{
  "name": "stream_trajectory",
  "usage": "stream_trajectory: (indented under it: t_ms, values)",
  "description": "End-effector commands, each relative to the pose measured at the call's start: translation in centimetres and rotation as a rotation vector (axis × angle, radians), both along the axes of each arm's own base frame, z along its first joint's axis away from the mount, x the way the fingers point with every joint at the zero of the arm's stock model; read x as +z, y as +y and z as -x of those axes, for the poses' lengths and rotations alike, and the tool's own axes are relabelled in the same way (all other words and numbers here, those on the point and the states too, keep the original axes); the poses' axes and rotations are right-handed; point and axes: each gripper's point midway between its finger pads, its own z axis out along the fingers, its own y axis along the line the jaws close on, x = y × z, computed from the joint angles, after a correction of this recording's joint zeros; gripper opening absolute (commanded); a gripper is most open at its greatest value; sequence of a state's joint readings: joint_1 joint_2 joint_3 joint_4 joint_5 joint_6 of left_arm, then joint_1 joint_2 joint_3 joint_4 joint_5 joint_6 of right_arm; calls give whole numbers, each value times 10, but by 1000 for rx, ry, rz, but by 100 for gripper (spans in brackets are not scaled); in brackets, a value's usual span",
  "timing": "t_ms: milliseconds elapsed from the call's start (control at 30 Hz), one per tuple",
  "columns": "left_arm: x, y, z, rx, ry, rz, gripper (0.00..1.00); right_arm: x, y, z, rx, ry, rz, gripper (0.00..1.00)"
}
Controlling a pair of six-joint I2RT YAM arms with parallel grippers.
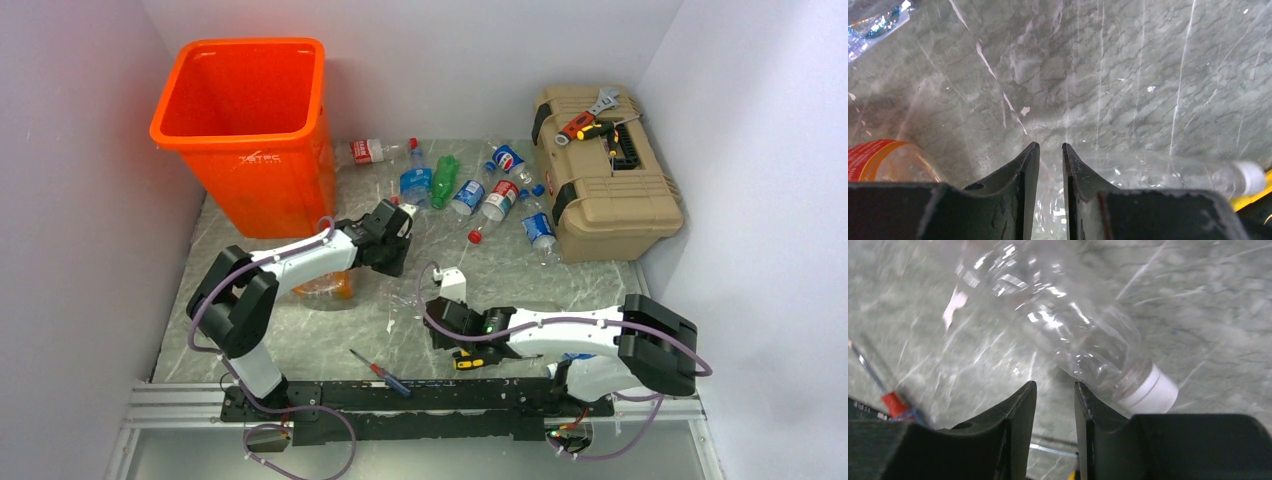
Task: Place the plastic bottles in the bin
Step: Pick up the plastic bottle at the center of the board.
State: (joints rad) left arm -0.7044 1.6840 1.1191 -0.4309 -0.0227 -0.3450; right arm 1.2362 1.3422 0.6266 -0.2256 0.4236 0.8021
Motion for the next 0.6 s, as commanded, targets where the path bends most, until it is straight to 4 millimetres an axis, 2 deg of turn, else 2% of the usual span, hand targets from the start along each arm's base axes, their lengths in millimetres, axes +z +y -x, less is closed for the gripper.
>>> stream_trajectory:
  t_ms: [0,167,367,433,567]
  values:
    - [-2,-4,5,43,21,57,28,6,-5,-31,-145,-30,-94,40]
    - [-13,-2,22,91,68,114,26,13,-4,-58,-171,-14,-187,50]
    - [-6,-4,34,123,66,191,25,25,12,-80,-173,30,-298,60]
    - [0,0,33,139,44,191,25,30,9,-84,-201,26,-298,62]
    - [37,13,26,156,-64,191,26,49,-7,-83,-245,-10,-307,68]
